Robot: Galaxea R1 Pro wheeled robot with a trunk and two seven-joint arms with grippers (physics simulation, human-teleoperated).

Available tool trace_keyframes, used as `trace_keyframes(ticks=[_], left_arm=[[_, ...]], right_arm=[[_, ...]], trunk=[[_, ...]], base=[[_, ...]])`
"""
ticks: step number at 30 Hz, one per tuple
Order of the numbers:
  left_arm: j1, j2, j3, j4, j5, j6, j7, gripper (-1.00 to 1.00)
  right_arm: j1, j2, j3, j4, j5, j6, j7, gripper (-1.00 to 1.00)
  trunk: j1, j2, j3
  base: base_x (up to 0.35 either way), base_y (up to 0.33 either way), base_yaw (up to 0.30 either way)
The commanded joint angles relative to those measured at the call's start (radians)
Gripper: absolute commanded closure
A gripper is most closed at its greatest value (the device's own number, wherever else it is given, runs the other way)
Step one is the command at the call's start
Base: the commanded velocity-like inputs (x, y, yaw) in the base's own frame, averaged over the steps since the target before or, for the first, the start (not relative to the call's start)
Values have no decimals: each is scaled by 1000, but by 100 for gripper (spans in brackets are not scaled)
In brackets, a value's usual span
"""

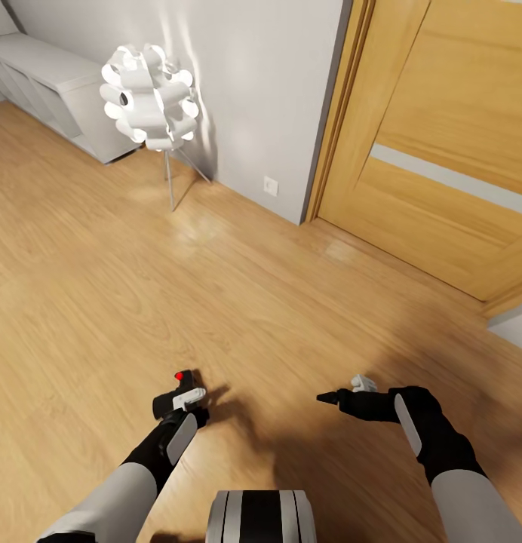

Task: Attach the digital camera to the camera tripod in the bedroom.

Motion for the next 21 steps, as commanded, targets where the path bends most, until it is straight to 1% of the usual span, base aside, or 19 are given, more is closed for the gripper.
trace_keyframes(ticks=[1,7,21], left_arm=[[0,0,-1,-2,6,4,6,-100],[0,1,1,-2,6,4,6,-100],[0,3,0,-2,6,4,6,-100]], right_arm=[[0,0,-1,0,-6,8,-2,-100],[0,0,-1,0,-6,8,-2,-100],[0,0,-1,0,-6,6,-2,-100]], trunk=[[0,0,-1],[0,0,-1],[0,0,-1]], base=[[135,0,0],[64,0,0],[6,0,0]])
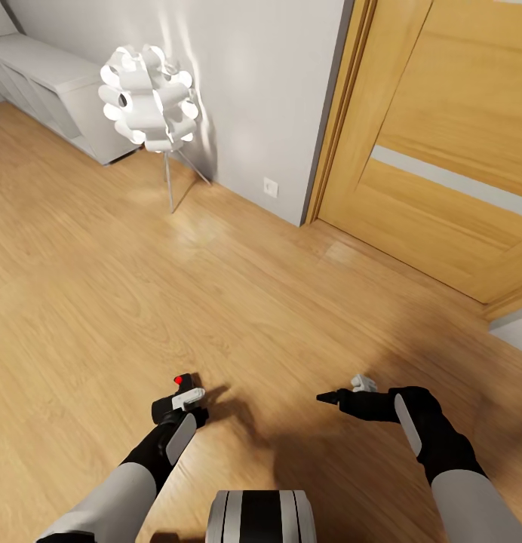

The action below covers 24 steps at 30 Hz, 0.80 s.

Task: Attach the digital camera to the camera tripod in the bedroom.

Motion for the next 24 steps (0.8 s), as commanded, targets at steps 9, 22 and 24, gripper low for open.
trace_keyframes(ticks=[9,22,24], left_arm=[[0,0,-1,-3,6,5,6,-100],[0,1,-1,-2,6,5,6,-100],[0,1,-1,-2,6,5,6,-100]], right_arm=[[0,0,-1,0,-6,12,-2,-100],[0,0,-1,0,-6,8,-2,-100],[0,0,-1,0,-6,8,-2,-100]], trunk=[[0,0,-1],[0,0,-1],[0,0,-1]], base=[[0,0,0],[106,0,0],[6,0,0]])
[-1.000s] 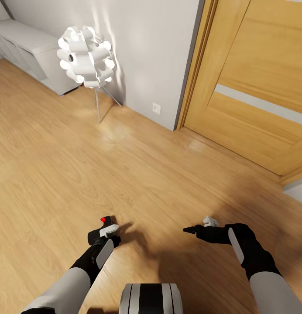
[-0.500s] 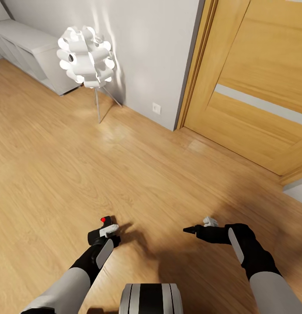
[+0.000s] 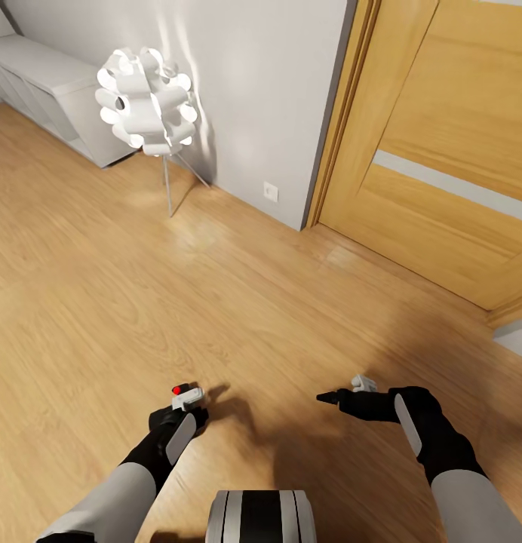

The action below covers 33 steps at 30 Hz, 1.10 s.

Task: Attach the digital camera to the camera tripod in the bedroom.

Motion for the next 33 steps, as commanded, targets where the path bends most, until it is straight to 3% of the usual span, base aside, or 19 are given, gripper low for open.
trace_keyframes(ticks=[1,18,19,33], left_arm=[[0,0,-1,-2,6,4,6,-100],[0,1,-1,-4,6,4,6,-100],[0,1,-1,-4,6,4,6,100],[0,-1,-3,-9,5,4,7,100]], right_arm=[[0,0,-1,0,-6,8,-2,-100],[0,0,-1,0,-6,8,-2,-100],[0,0,-1,0,-6,8,-1,-100],[0,0,0,0,-6,7,0,-100]], trunk=[[0,0,-1],[0,0,-1],[0,0,-1],[0,0,-1]], base=[[5,0,0],[1,0,0],[0,0,0],[0,0,0]])
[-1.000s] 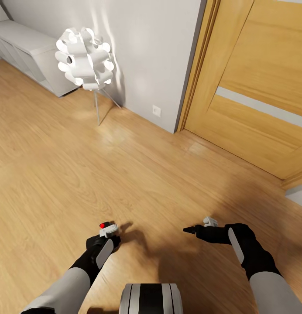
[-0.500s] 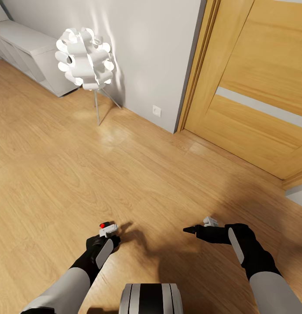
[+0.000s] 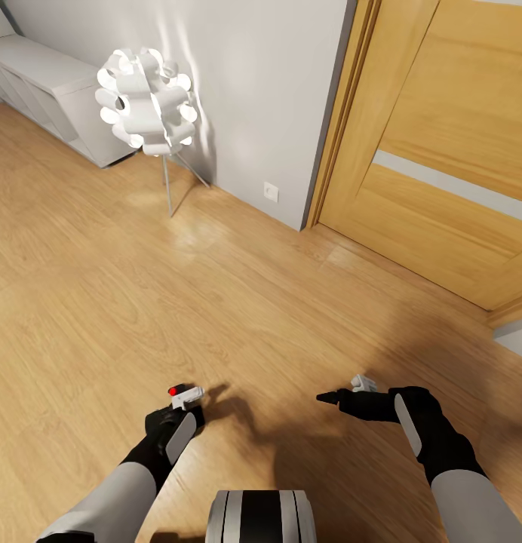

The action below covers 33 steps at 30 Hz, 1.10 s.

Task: Attach the digital camera to the camera tripod in the bedroom.

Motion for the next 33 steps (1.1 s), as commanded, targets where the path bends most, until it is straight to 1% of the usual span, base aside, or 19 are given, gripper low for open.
trace_keyframes(ticks=[1,3,5,6,7,8,9,10,12,14,15,17,18,21,22,23,26,29,33], left_arm=[[0,0,-2,-9,3,7,5,100],[0,-2,-1,-26,3,10,5,100],[0,-6,-2,-101,2,21,9,100],[0,-24,-6,-264,1,80,12,100],[0,-35,-7,-351,1,139,14,100],[0,-40,-8,-397,1,176,17,100],[0,-50,-9,-490,1,262,26,100],[0,-54,-9,-536,1,306,31,100],[0,-61,-11,-692,5,458,49,100],[0,-61,-11,-739,11,501,54,100],[0,-61,-11,-755,18,517,56,100],[0,-61,-12,-783,53,546,59,100],[0,-61,-12,-783,85,557,60,100],[0,-61,-13,-762,135,562,61,100],[0,-61,-13,-738,165,557,61,100],[0,-61,-14,-712,185,547,62,100],[0,-61,-15,-687,207,522,62,100],[0,-61,-17,-680,217,511,62,100],[0,-61,-41,-673,224,500,63,100]], right_arm=[[0,0,-1,0,-6,8,-1,-100],[0,0,-1,0,-5,8,-1,-100],[0,0,-1,-1,-4,9,-1,-100],[0,0,-2,-2,-4,12,0,-100],[0,0,-2,-2,-4,12,1,-100],[0,0,-2,-2,-4,13,1,-100],[0,0,-2,-2,-4,14,2,-100],[0,0,-2,-3,-5,14,2,-100],[0,0,-3,-6,-6,14,3,-100],[0,0,-3,-7,-7,13,3,-100],[0,0,-3,-8,-7,12,3,-100],[0,0,-3,-9,-8,11,3,-100],[0,0,-2,-10,-8,10,3,-100],[0,0,-2,-11,-8,9,3,-100],[0,0,-2,-12,-8,9,3,-100],[0,0,-2,-12,-8,9,2,-100],[0,0,-2,-13,-6,8,1,-100],[0,0,-2,-14,-5,7,1,-100],[0,0,-2,-14,-3,6,-1,-100]], trunk=[[0,0,-1],[0,0,-1],[0,0,-1],[0,0,-1],[0,0,-1],[0,0,-1],[0,0,-1],[0,0,-1],[0,0,-1],[0,0,-1],[0,0,-1],[0,0,-1],[0,0,-1],[0,0,-1],[0,0,-1],[0,0,-1],[0,0,-1],[0,0,-1],[0,0,-1]], base=[[0,0,0],[0,0,0],[0,0,0],[0,0,0],[0,0,0],[0,0,0],[0,0,0],[0,0,0],[0,0,0],[0,0,0],[0,0,0],[0,0,0],[0,0,0],[0,0,0],[0,0,0],[0,0,0],[0,0,0],[0,0,0],[0,0,0]])
